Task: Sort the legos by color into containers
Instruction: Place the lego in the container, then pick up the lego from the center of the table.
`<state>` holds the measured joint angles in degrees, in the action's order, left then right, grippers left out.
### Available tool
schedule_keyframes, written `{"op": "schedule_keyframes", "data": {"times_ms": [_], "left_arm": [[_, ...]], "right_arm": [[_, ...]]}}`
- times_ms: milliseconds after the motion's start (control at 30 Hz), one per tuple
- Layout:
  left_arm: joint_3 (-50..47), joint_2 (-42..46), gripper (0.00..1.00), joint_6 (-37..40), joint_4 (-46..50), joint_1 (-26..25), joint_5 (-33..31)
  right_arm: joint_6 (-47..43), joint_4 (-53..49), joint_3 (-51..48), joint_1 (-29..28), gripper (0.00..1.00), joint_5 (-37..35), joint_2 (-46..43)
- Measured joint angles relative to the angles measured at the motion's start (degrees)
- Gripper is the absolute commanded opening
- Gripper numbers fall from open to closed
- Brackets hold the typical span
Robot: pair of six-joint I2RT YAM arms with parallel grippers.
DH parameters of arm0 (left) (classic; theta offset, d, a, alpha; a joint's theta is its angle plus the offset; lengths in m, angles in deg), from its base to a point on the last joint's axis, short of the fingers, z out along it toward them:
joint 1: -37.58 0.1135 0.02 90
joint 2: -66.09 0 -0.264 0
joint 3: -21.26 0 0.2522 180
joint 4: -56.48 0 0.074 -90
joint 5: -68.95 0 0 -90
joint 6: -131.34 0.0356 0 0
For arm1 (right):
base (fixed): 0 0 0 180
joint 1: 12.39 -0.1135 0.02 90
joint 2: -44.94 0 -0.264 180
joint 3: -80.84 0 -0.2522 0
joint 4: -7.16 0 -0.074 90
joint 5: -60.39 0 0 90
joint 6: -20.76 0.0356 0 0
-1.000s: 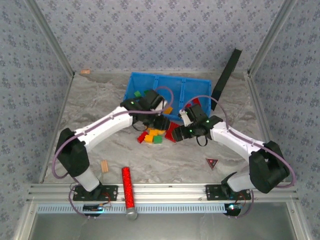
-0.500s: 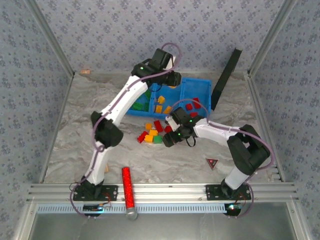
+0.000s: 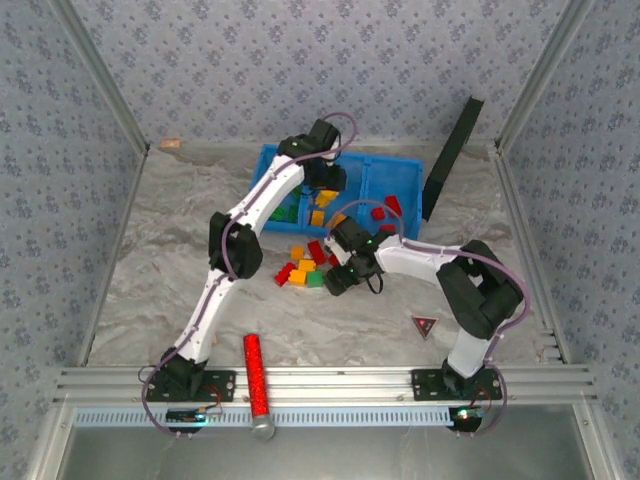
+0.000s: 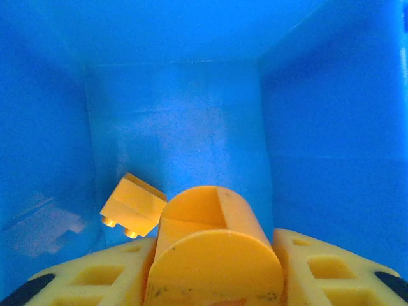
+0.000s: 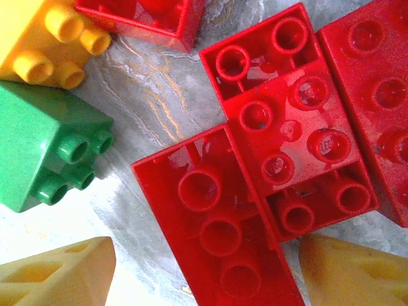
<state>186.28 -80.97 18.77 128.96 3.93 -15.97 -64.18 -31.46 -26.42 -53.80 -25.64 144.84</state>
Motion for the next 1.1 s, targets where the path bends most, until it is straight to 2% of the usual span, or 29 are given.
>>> {"op": "schedule_keyframes", "data": {"times_ms": [467, 567, 667, 900, 1100], "left_arm": [[-4.5, -0.4, 0.35, -1.0, -0.6, -0.8, 1.8], [-4.5, -0.6, 0.43, -1.0, -0.6, -1.1, 2.0], [-4.6, -0.6, 0.6, -1.0, -0.7, -1.4, 2.7], [-4.5, -0.6, 0.79, -0.4, -0.9, -1.5, 4.6], [-3.6, -0.6, 0.82, 0.4, 0.3, -1.5, 4.8]], "right_arm": [[-0.2, -1.6, 1.2, -0.1, 0.52, -2.8, 1.4], [0.0, -1.7, 1.2, -0.1, 0.51, -2.9, 1.4], [0.1, -1.9, 1.2, -0.1, 0.47, -2.9, 1.3], [1.2, -4.0, -0.5, -0.3, 0.39, -2.2, -0.9], [2.5, -5.0, -6.1, 1.1, 0.34, 2.9, -10.3]]}}
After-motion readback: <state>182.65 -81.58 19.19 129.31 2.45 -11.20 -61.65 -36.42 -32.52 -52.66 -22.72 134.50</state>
